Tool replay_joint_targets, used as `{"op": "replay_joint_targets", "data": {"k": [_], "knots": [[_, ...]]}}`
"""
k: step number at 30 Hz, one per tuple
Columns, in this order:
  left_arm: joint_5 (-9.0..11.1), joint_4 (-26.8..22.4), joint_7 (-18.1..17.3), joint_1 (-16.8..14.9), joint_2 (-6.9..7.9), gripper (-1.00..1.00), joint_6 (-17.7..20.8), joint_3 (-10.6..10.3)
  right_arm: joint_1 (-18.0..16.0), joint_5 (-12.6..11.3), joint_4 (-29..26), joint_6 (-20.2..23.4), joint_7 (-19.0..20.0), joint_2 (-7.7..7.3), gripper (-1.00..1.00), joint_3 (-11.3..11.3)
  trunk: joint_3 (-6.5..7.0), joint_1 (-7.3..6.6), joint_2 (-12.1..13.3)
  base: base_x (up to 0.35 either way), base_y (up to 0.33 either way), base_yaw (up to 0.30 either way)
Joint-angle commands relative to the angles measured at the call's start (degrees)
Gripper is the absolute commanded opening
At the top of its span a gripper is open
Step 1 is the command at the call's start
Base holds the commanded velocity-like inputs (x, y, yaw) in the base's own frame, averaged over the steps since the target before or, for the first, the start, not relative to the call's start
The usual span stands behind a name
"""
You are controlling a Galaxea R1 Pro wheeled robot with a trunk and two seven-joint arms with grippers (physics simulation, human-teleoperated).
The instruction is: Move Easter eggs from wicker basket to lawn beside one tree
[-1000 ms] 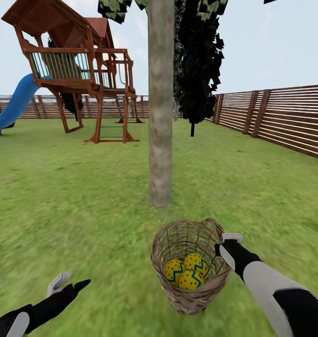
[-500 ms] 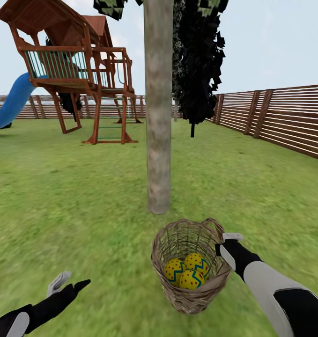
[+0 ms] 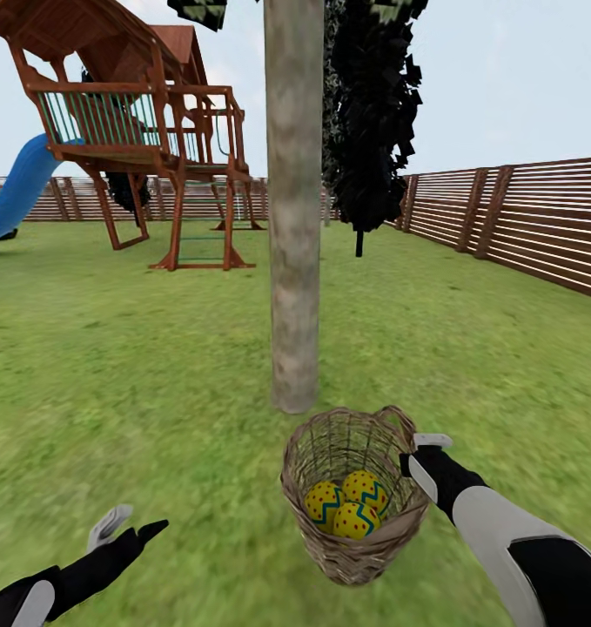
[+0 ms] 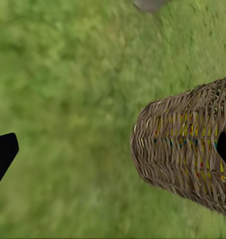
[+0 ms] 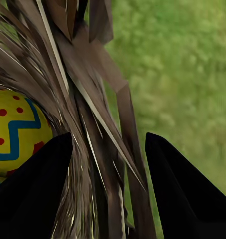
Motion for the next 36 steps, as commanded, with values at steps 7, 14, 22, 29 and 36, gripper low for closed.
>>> {"op": "replay_joint_targets", "data": {"k": [7, 14, 22, 29, 36], "knots": [[0.18, -0.02, -0.05, -0.04, -0.02, 1.0, 0.44, 0.12, -0.02, -0.63, -0.22, 0.27, -0.31, -0.1, -1.0, 0.43, -0.06, 0.02, -0.02, 0.335, 0.0, 0.0], [0.19, -0.02, -0.05, -0.04, -0.02, 1.0, 0.45, 0.14, -0.02, -0.63, -0.14, 0.26, -0.31, -0.1, -1.0, 0.43, -0.06, 0.02, -0.02, 0.314, -0.007, 0.0], [0.19, 0.07, 0.16, -0.04, -0.02, 1.0, 0.53, 0.03, -0.02, -0.63, -0.14, 0.26, -0.31, -0.1, -1.0, 0.43, -0.42, 0.46, -0.83, 0.019, -0.005, 0.0], [0.18, 0.07, 0.16, -0.04, -0.02, 1.0, 0.53, 0.03, -0.02, -0.63, -0.13, 0.26, -0.31, -0.1, -1.0, 0.43, -1.67, 2.0, -3.63, 0.0, 0.0, 0.0], [0.18, 0.07, 0.2, -0.04, -0.02, 1.0, 0.53, 0.04, -0.02, -0.63, -0.13, 0.26, -0.31, -0.1, -1.0, 0.43, -2.93, 3.54, -6.44, 0.0, 0.0, 0.0]]}}
